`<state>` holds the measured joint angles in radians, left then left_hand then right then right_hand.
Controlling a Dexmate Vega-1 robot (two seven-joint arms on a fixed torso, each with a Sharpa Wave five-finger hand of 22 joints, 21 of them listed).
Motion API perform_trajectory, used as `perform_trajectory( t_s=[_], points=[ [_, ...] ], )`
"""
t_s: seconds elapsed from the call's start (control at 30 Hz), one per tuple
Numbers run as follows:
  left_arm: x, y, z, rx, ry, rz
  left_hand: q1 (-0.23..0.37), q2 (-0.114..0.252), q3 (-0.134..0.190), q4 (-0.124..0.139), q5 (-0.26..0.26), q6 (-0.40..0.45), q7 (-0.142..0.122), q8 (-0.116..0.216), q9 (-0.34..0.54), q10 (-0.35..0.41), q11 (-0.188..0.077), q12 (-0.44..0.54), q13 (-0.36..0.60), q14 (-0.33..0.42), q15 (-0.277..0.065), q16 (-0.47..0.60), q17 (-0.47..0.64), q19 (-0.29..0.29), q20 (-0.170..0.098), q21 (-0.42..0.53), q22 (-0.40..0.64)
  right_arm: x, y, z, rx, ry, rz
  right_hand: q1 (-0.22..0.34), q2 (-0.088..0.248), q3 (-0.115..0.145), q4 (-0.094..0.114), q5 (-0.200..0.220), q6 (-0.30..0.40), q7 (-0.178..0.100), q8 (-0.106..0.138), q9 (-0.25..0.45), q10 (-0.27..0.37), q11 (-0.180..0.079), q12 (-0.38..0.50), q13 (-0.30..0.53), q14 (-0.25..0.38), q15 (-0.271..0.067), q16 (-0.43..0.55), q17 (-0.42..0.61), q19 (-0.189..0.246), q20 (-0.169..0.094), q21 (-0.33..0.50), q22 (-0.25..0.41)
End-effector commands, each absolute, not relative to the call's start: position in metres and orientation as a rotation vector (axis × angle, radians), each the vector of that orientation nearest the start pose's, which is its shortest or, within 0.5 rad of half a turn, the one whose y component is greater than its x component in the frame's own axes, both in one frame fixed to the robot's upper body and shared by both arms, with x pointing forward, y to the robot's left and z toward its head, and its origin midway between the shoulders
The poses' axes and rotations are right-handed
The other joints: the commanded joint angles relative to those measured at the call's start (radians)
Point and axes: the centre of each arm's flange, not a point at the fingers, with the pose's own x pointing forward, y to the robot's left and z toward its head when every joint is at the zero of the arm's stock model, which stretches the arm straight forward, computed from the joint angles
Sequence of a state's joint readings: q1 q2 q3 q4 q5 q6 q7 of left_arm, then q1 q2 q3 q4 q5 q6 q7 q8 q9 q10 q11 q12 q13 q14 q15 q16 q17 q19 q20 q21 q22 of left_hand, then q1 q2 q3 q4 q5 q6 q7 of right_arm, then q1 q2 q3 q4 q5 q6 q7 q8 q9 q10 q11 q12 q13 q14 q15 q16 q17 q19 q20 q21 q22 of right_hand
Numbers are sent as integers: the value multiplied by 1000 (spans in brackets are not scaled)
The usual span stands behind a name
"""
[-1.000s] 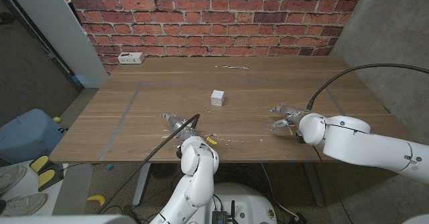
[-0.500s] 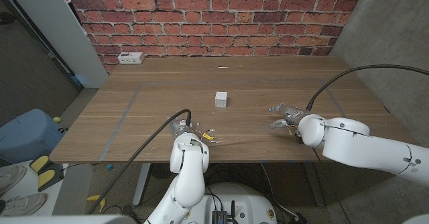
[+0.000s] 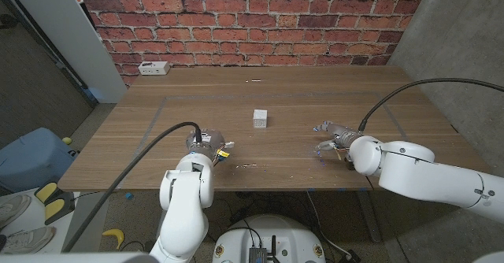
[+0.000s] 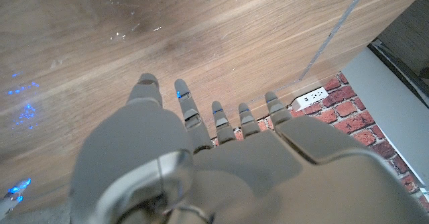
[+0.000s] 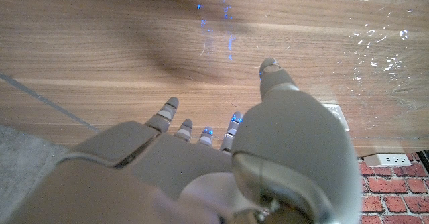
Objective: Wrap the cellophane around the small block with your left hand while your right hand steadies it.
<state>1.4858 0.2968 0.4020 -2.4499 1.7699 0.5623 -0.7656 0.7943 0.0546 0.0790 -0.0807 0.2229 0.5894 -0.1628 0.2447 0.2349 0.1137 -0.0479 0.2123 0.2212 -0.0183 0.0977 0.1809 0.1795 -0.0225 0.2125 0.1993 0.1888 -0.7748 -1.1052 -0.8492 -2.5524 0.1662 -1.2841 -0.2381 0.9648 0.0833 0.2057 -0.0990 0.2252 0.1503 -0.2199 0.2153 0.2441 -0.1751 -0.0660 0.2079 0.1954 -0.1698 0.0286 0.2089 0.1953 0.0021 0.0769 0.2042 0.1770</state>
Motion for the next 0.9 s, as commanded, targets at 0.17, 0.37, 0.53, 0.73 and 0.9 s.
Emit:
perform_trajectory(
  t_s=[0.17,0.37,0.53,0.73,0.9],
  points=[
    [410,153,-73,1659,83,136,-4,-111,-57,-25,19,-117,-54,-27,13,-97,19,-17,6,-69,36,-1,5,-26,2,1,4,459,-205,-66,-1188,-29,41,-33,-6,-31,11,-10,-32,4,-11,-2,-72,15,-3,2,-44,14,0,2,1,25,0,1],
    [416,147,-79,1716,231,110,30,-128,-72,-38,51,-204,-53,-39,27,-177,47,-21,9,-134,62,-5,6,-46,2,0,4,461,-204,-62,-1194,-41,37,-69,-21,-55,25,-11,-64,5,-22,-4,-81,23,-7,2,-51,24,-2,4,-6,35,-3,2],
    [407,141,-77,1766,282,200,34,-130,-80,-35,62,-205,-33,-26,36,-192,56,-15,11,-152,70,-2,6,-58,2,-1,5,463,-204,-59,-1201,-42,40,-88,-24,-66,33,-10,-70,6,-21,-4,-83,24,-7,3,-51,24,-2,5,-8,38,-4,2],
    [408,139,-81,1833,341,337,48,-118,-79,-35,71,-207,-46,-16,44,-181,38,-4,12,-146,54,6,5,-60,2,2,5,464,-204,-57,-1207,-51,47,-97,-24,-72,38,-9,-70,9,-19,-4,-83,26,-6,3,-52,23,-3,5,-8,36,-4,2],
    [420,142,-90,1852,374,362,58,-106,-75,-35,76,-222,-56,-20,43,-168,26,4,11,-137,44,10,5,-56,1,5,5,464,-204,-57,-1203,-55,48,-101,-24,-74,39,-8,-70,14,-18,-4,-82,28,-6,3,-51,27,-2,4,-7,40,-3,2]
  ],
)
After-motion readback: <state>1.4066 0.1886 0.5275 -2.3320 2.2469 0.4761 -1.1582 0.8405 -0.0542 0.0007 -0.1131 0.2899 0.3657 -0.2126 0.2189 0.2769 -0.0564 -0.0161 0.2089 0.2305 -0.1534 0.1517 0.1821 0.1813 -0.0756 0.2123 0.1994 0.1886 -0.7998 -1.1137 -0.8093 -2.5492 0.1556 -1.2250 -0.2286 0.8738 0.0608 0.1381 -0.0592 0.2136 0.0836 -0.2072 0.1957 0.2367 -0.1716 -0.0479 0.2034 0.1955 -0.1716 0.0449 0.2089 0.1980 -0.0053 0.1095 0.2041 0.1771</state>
